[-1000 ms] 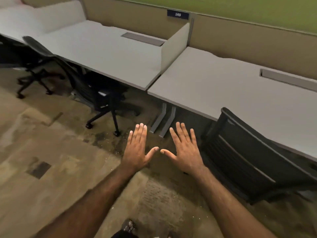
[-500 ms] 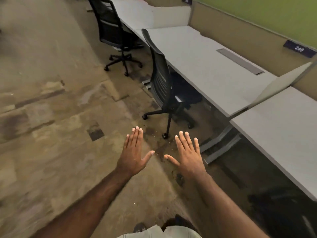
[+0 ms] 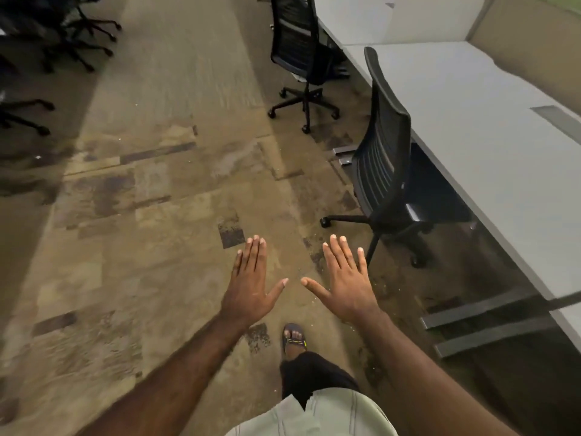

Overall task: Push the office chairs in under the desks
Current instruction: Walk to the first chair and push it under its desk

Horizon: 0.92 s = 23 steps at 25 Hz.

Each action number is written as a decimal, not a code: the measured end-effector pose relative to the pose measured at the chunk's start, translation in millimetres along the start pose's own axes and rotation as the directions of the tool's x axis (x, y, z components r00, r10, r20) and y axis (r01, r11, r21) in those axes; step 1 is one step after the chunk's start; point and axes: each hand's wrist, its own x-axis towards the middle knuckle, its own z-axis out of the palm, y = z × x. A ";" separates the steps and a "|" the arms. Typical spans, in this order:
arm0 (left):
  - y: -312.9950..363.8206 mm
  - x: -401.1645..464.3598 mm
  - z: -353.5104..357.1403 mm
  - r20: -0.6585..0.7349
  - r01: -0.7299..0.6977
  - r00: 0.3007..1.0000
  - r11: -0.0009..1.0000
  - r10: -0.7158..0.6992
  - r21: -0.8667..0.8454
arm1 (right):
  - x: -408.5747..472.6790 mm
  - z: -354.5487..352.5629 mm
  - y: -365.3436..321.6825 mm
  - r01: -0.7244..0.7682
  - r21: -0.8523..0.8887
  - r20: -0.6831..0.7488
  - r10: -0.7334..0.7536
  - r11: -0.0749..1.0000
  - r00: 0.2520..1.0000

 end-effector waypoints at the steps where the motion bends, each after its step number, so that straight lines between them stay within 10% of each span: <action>1: -6.3 17.2 -0.3 0.007 0.025 1.000 1.000 -0.025 0.008 | 20.8 2.0 3.8 0.009 0.006 0.012 -0.009 1.000 1.000; 23: -183.6 436.8 -39.9 -0.071 0.206 0.976 0.978 -0.207 -0.016 | 520.8 -26.3 -10.8 0.211 0.096 -0.004 -0.212 0.973 0.977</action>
